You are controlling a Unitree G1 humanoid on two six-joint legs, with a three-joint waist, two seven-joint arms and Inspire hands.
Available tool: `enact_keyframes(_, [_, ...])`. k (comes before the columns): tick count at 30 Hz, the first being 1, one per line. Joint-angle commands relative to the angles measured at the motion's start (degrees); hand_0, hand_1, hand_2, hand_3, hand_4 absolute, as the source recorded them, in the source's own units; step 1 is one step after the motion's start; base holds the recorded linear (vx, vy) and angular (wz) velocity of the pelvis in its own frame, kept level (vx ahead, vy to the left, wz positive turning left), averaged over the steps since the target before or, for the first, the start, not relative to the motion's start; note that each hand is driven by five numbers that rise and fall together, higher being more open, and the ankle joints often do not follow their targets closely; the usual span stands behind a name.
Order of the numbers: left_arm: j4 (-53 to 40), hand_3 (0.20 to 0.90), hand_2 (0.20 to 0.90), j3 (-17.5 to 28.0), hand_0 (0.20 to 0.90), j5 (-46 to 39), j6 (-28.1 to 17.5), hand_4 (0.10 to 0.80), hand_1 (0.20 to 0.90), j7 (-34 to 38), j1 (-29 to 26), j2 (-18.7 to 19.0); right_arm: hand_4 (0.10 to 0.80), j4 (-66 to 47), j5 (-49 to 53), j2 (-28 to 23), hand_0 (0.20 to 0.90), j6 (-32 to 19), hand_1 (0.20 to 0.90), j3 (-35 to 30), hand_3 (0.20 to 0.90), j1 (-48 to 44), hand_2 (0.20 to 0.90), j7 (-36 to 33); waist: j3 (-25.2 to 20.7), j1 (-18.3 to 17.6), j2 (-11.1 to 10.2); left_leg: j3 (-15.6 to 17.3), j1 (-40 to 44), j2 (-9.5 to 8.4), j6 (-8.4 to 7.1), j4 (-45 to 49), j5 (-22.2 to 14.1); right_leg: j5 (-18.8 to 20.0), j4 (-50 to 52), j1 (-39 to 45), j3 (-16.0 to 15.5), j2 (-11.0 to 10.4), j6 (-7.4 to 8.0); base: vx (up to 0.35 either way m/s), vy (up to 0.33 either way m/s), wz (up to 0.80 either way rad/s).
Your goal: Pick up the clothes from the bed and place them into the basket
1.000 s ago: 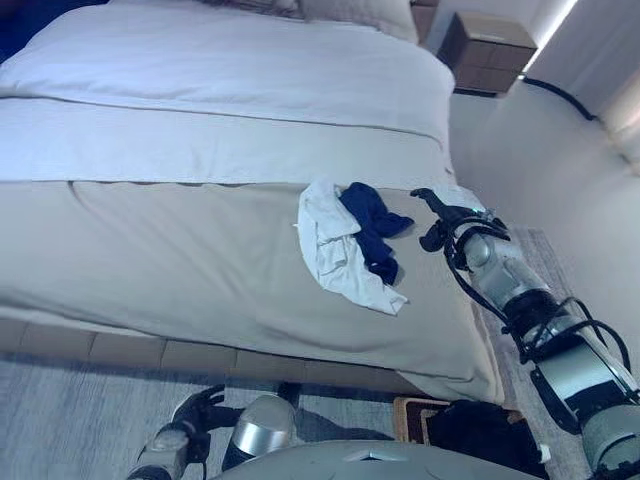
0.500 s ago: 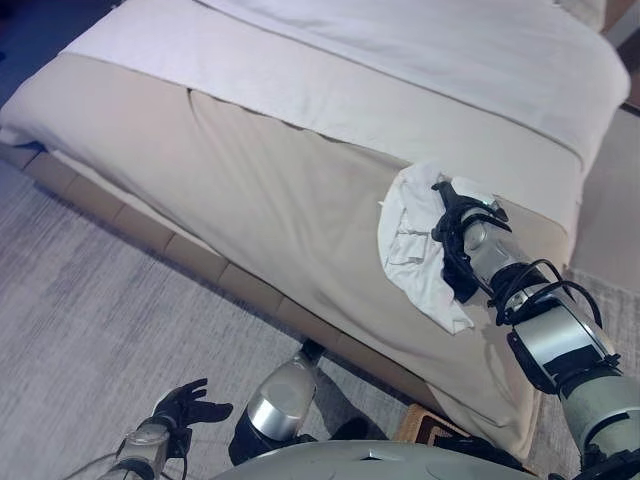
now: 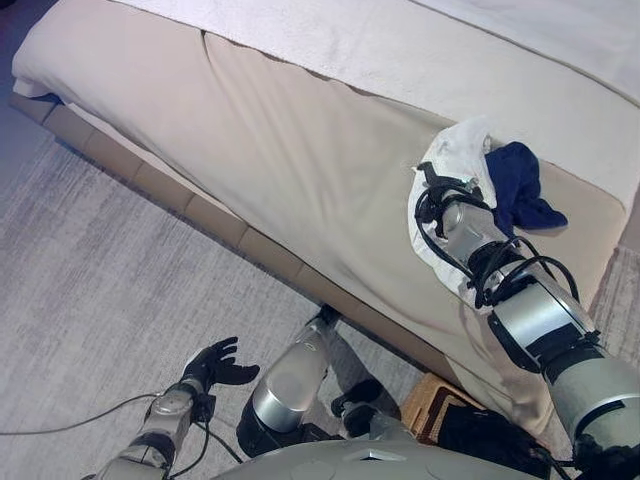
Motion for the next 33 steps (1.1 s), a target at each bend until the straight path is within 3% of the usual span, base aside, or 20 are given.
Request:
enact_keyframes(1, [-1.0, 0.9, 0.9, -2.5, 0.9, -0.9, 1.2, 0.8, 0.9, -0.6, 1.1, 4.3, 0.8, 0.5, -2.5, -3.0, 0.9, 6.9, 0.9, 5.1, 0.9, -5.4, 0.9, 9.9, 1.3, 1.8, 0.2, 1.9, 3.0, 2.82, 3.29, -3.5, -2.2, 1.5, 9.4, -0.4, -0.2, -3.1, -1.42, 0.008, -0.088, 0.15])
enact_keyframes(4, [-2.2, 0.9, 0.9, -2.5, 0.9, -0.1, 2.2, 0.8, 0.9, -1.0, 0.4, 5.2, 0.8, 3.0, -4.3, -3.3, 0.9, 7.6, 0.9, 4.9, 0.9, -5.9, 0.9, 11.2, 2.0, 2.5, -0.2, 1.7, 2.4, 2.68, 3.15, -3.2, -2.0, 1.7, 9.3, -0.5, -0.8, -2.8, -1.32, 0.017, -0.086, 0.12])
enact_keyframes(5, [-2.4, 0.9, 0.9, -2.7, 0.9, 0.0, 2.3, 0.8, 0.9, -1.0, 0.2, 5.3, 0.682, 3.4, -5.0, -3.5, 0.799, 7.6, 0.799, 4.7, 0.782, -6.3, 0.799, 11.0, 2.1, 2.6, -0.3, 1.6, 2.2, 2.6, 3.15, -3.1, -2.0, 2.0, 9.5, -0.6, -0.9, -2.7, -1.23, 0.014, -0.057, 0.06])
enact_keyframes(6, [-2.8, 0.9, 0.9, -3.1, 0.9, -0.1, 2.6, 0.8, 0.9, -0.9, -0.1, 5.4, 0.152, 3.8, -5.0, -3.6, 0.345, 7.5, 0.345, 4.5, 0.252, -7.0, 0.345, 9.4, 2.3, 2.8, -0.4, 1.6, 2.0, 2.51, 3.15, -3.1, -1.9, 2.2, 9.6, -0.7, -1.0, -2.6, -1.1, 0.01, -0.055, 0.09])
enact_keyframes(7, [-3.0, 0.9, 0.9, -3.4, 0.9, -0.3, 2.8, 0.8, 0.9, -0.7, -0.4, 5.5, 0.1, 4.0, -4.7, -3.9, 0.3, 7.2, 0.3, 4.4, 0.2, -7.7, 0.3, 7.6, 2.5, 2.8, -0.5, 1.6, 1.9, 2.5, 3.17, -3.1, -1.9, 2.4, 9.7, -0.9, -1.0, -2.6, -1.0, 0.005, -0.051, 0.11])
enact_keyframes(17, [-2.9, 0.9, 0.9, -5.3, 0.9, -2.4, 1.5, 0.8, 0.9, 1.4, 0.8, 4.9, 0.1, -3.6, 2.1, -6.6, 0.3, 1.6, 0.3, 1.2, 0.2, -13.1, 0.3, -14.5, 3.1, 0.5, -0.9, 2.8, 2.4, 3.47, 3.22, -3.8, -2.2, 3.7, 9.6, -2.8, 0.8, -1.6, -0.08, -0.029, -0.008, 0.0])
enact_keyframes(20, [-2.2, 0.9, 0.9, -4.7, 0.9, -3.6, 0.4, 0.8, 0.9, 2.2, 2.3, 4.6, 0.1, -12.4, 8.1, -8.6, 0.3, 0.4, 0.3, -0.2, 0.2, -13.7, 0.3, -22.2, 2.8, -1.3, -1.5, 4.1, 3.6, 4.42, 3.03, -4.8, -2.5, 4.1, 8.6, -2.7, 2.2, -0.9, 0.19, -0.062, -0.004, -0.12])
enact_keyframes(21, [-1.7, 0.9, 0.9, -4.1, 0.9, -3.8, -0.2, 0.8, 0.9, 2.4, 2.8, 4.5, 0.1, -17.5, 10.7, -9.6, 0.3, -0.4, 0.3, -1.6, 0.2, -13.4, 0.3, -27.1, 2.5, -2.3, -1.9, 4.7, 4.5, 4.96, 2.9, -5.3, -2.8, 4.2, 8.0, -2.4, 2.9, -0.5, 0.25, -0.052, -0.022, -0.22])
enact_keyframes(25, [-0.7, 0.9, 0.9, -1.8, 0.9, -2.6, -0.9, 0.8, 0.9, 2.7, 4.7, 4.3, 0.1, -29.7, 13.2, -12.4, 0.3, -4.4, 0.3, -8.2, 0.2, -10.7, 0.3, -35.9, 0.6, -5.0, -3.3, 6.5, 7.2, 5.99, 2.79, -6.6, -3.8, 4.3, 5.4, -0.7, 5.1, 1.0, 0.04, -0.019, -0.037, -0.4])
enact_keyframes(29, [-0.5, 0.9, 0.9, -0.7, 0.9, -0.4, -0.3, 0.8, 0.9, 3.1, 6.3, 4.0, 0.1, -40.1, 13.4, -15.5, 0.3, -6.6, 0.3, -14.4, 0.2, -6.7, 0.3, -39.3, -3.1, -7.6, -4.4, 8.3, 10.5, 6.12, 2.88, -7.8, -4.7, 4.2, 1.6, 2.3, 7.3, 2.6, 0.07, 0.021, -0.038, -0.35])
enact_keyframes(33, [-0.6, 0.9, 0.9, -0.7, 0.9, 2.2, 0.9, 0.8, 0.9, 3.3, 7.3, 3.3, 0.1, -48.3, 13.3, -18.9, 0.3, -5.6, 0.3, -17.5, 0.2, -2.9, 0.3, -37.9, -7.3, -9.9, -4.4, 9.8, 13.1, 5.41, 3.37, -8.0, -4.3, 5.2, -1.5, 4.8, 8.1, 3.6, -0.11, -0.003, 0.023, -0.33])
